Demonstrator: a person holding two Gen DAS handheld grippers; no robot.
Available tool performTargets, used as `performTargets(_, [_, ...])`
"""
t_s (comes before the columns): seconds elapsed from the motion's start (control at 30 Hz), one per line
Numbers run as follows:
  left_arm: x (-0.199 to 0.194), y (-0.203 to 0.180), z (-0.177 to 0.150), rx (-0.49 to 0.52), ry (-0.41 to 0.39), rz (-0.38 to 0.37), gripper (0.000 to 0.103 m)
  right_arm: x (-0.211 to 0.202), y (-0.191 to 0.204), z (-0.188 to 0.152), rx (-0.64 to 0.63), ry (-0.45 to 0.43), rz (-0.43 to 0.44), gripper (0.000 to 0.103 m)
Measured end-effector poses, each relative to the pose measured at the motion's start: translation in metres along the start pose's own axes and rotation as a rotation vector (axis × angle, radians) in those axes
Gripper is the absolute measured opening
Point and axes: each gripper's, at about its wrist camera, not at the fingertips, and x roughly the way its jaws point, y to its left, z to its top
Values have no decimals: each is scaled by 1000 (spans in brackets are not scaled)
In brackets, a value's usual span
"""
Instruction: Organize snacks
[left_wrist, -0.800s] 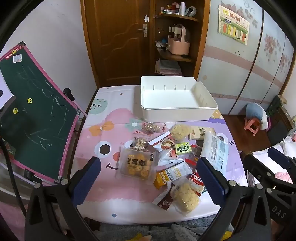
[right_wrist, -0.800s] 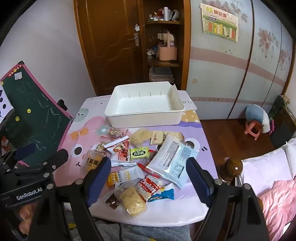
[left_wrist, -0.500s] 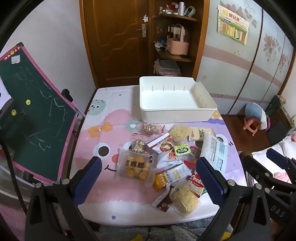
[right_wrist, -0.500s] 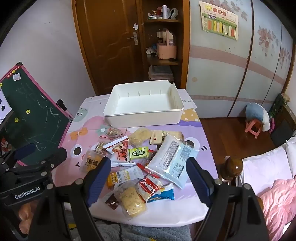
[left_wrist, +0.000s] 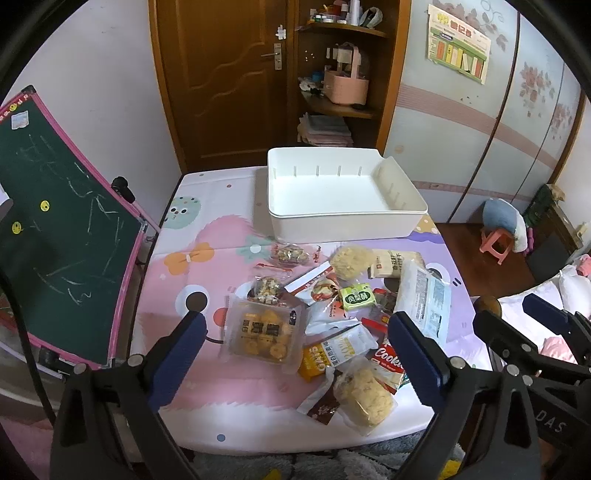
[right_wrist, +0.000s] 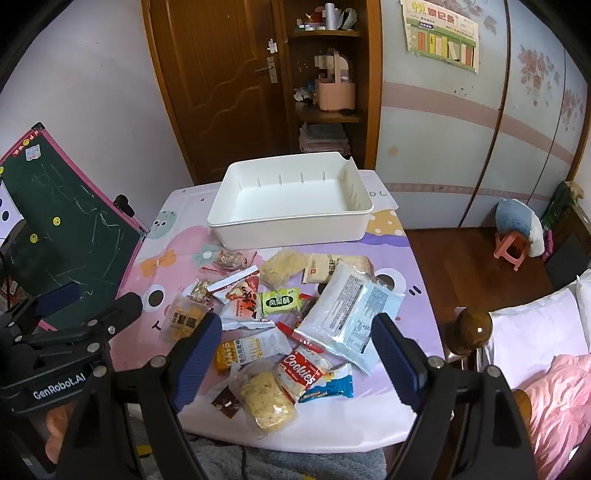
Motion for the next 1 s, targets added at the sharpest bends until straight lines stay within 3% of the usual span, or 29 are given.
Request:
performTargets(0.7, [14, -3, -2, 4, 20, -3, 97, 12, -4, 1, 24, 26, 25, 84])
performTargets(1.0, [12, 0, 3, -9, 19, -2, 97, 18, -8, 1, 34, 29, 74, 83])
